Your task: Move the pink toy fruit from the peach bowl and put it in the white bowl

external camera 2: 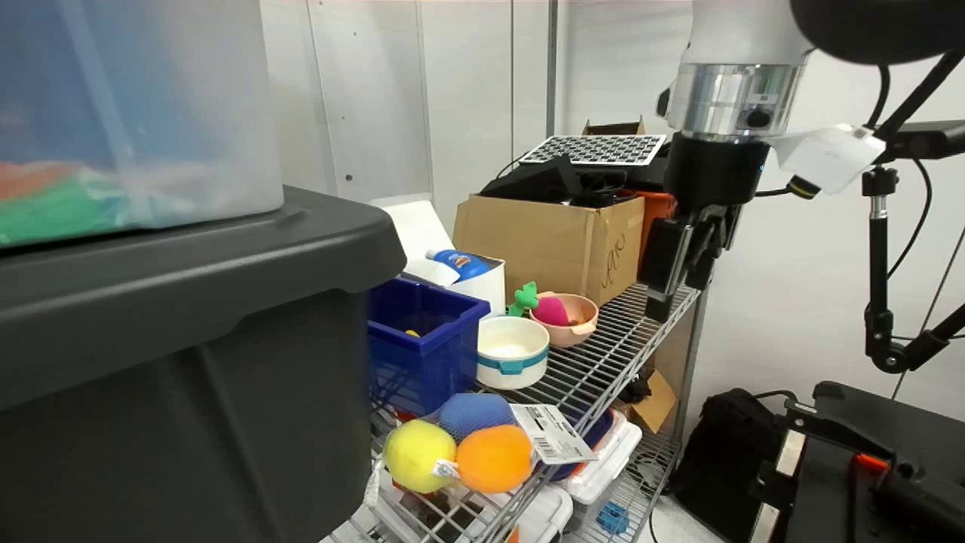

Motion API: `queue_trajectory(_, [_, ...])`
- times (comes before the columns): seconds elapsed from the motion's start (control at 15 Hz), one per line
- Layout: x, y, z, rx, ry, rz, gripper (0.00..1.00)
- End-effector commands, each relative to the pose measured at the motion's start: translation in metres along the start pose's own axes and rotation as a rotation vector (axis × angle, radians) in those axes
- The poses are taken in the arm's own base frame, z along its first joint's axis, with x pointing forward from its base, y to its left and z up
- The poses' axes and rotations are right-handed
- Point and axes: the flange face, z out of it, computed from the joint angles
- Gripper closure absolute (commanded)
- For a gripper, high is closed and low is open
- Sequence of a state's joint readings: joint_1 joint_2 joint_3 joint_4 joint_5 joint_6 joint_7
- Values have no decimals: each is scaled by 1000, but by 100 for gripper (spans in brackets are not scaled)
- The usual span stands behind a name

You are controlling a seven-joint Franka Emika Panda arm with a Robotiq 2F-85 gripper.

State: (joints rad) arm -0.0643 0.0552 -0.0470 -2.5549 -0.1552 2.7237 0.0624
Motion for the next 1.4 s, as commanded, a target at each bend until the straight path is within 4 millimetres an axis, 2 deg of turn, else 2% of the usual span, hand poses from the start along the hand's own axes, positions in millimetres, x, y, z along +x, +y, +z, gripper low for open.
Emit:
queue_trajectory(0.0, [32,8,18,-37,34,15,0])
queue_trajectory(0.8, [119,46,59,-114,68,108,0])
queue_trajectory(1.33, [172,64,76,-165,103,168,0])
